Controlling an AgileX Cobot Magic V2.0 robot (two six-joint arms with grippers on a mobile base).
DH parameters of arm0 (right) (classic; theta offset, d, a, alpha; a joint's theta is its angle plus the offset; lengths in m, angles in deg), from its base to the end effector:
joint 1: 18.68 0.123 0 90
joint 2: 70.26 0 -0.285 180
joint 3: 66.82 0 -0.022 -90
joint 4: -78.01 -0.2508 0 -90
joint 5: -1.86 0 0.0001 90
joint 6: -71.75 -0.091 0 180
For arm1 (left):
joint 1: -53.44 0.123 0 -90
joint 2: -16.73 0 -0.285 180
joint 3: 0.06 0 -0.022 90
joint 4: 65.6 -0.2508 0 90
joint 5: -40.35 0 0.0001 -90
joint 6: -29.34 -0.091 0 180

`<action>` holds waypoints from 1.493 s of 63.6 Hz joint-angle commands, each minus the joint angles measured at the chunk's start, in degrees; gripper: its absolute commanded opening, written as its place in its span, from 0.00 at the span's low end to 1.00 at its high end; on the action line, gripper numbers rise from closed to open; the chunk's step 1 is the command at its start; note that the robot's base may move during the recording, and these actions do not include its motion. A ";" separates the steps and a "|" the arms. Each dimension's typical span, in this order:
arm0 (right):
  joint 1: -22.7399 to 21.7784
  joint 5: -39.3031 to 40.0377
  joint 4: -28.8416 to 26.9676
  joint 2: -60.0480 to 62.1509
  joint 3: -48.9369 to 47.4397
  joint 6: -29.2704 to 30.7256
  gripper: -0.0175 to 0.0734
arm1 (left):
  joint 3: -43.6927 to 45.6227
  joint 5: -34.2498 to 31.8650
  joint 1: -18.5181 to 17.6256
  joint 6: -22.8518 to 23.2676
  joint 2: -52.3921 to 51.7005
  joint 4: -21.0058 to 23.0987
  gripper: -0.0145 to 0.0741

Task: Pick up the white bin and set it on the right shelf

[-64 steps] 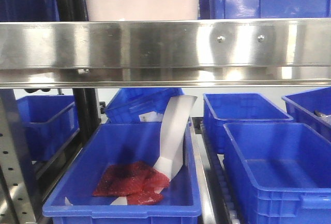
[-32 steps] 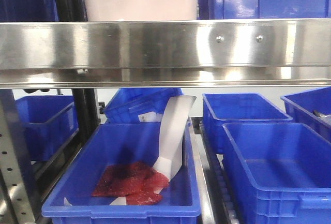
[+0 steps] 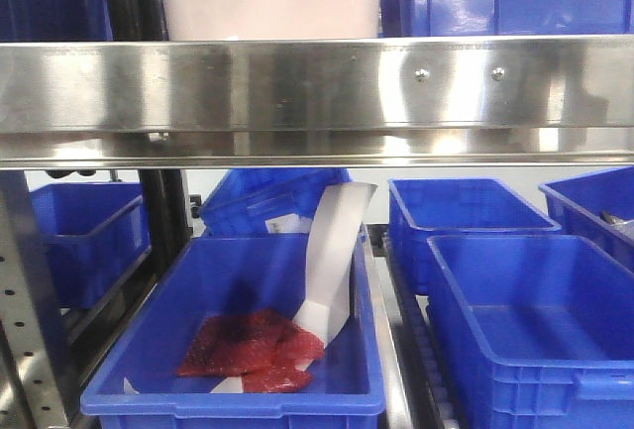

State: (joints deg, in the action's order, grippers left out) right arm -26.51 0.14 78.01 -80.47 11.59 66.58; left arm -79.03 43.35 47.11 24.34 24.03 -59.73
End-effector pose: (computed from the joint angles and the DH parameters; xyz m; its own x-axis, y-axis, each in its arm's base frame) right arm 0.0601 -0.0083 0.2009 0.0064 0.0901 -0.9959 0.1362 0.9866 0.0901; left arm 0.0567 -0.0068 0.1986 0.0112 -0.0164 -0.9998 0.1158 0.9932 -0.0150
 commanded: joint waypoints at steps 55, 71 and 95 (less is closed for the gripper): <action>-0.14 6.52 0.00 3.54 0.22 3.56 0.27 | -1.13 -5.57 0.03 0.36 -0.73 0.07 0.03; -0.19 6.50 0.00 3.44 0.22 3.56 0.27 | -1.13 -5.57 0.03 0.36 -0.73 0.07 0.03; -0.19 6.50 0.00 3.44 0.22 3.56 0.27 | -1.13 -5.57 0.03 0.36 -0.73 0.07 0.03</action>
State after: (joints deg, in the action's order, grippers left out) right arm -26.51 1.37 78.01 -77.48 12.10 69.57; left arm -79.03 43.01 47.11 24.44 23.99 -59.73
